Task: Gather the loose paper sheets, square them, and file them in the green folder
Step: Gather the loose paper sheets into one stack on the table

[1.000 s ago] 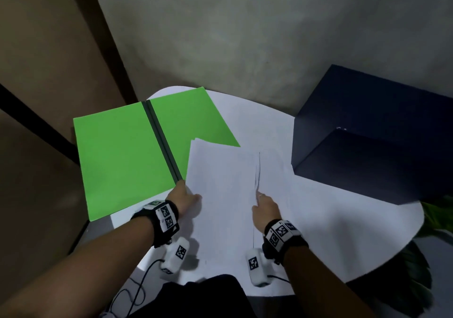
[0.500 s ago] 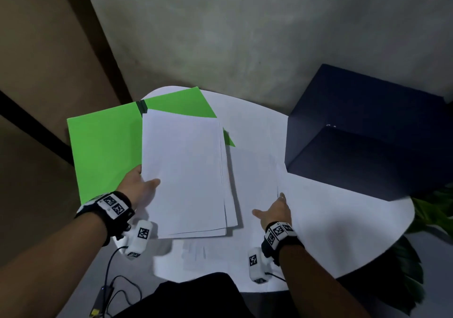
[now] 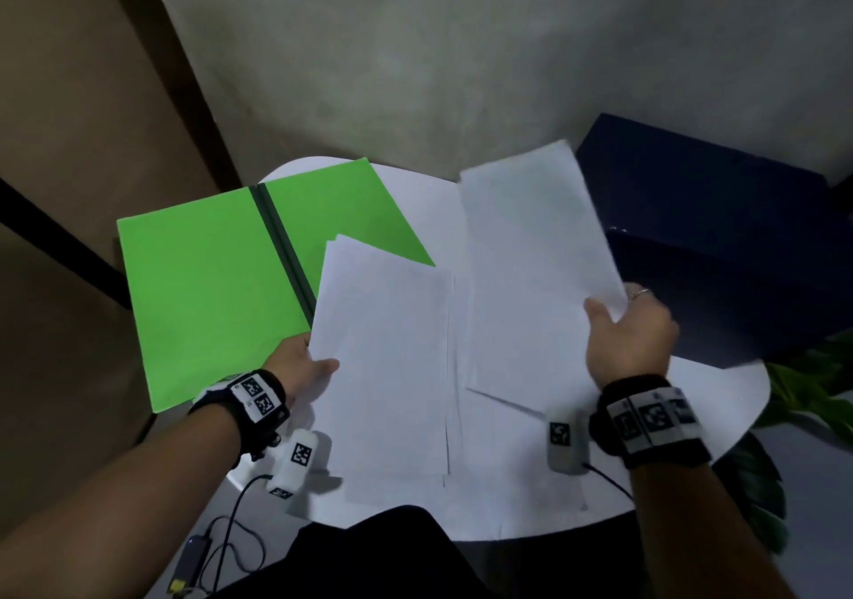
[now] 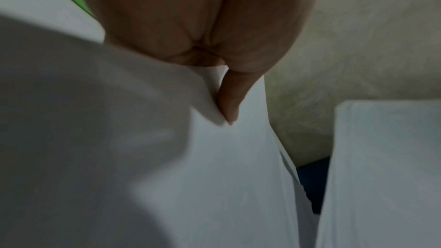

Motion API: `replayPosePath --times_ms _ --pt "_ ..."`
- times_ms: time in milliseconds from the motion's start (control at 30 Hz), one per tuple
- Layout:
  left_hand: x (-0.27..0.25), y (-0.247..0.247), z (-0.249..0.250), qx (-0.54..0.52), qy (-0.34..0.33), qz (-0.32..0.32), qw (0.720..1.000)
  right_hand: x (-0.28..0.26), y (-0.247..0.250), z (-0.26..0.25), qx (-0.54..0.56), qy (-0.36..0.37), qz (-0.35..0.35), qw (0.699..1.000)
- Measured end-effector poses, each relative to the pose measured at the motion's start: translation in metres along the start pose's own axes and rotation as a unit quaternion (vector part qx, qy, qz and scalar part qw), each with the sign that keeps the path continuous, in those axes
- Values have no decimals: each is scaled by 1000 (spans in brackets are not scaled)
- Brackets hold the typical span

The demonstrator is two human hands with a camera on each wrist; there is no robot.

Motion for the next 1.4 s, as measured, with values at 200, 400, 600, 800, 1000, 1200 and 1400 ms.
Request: replayPosePath --times_ms 200,400,600,800,1000,1200,1400 --pt "-8 -20 12 3 12 -10 1000 10 -8 -8 186 -42 -32 981" --pt "11 -20 5 -151 130 -32 980 -58 -149 40 71 -108 -242 962" --pt "19 -22 17 106 -12 19 994 -93 -171 81 -201 -106 -250 941" --pt "3 19 27 27 -45 49 997 -95 -179 76 -225 -94 -250 937" --pt "-5 67 29 -97 -50 82 991 -95 -188 72 -168 -158 -271 935" --pt "-13 59 28 -146 -34 68 986 -65 -175 74 -139 -112 -262 948" --pt "-17 61 23 -150 -38 59 986 -45 -166 97 -208 -122 -279 929"
Point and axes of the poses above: each hand's wrist, its own x-axis towards the middle knuckle, its own y-axis out of the back of the hand, z = x × y, the point moved 7 cm from there along x, towards the middle knuckle, and after that the axes turned 1 degree about z, right-handed, at the moved point
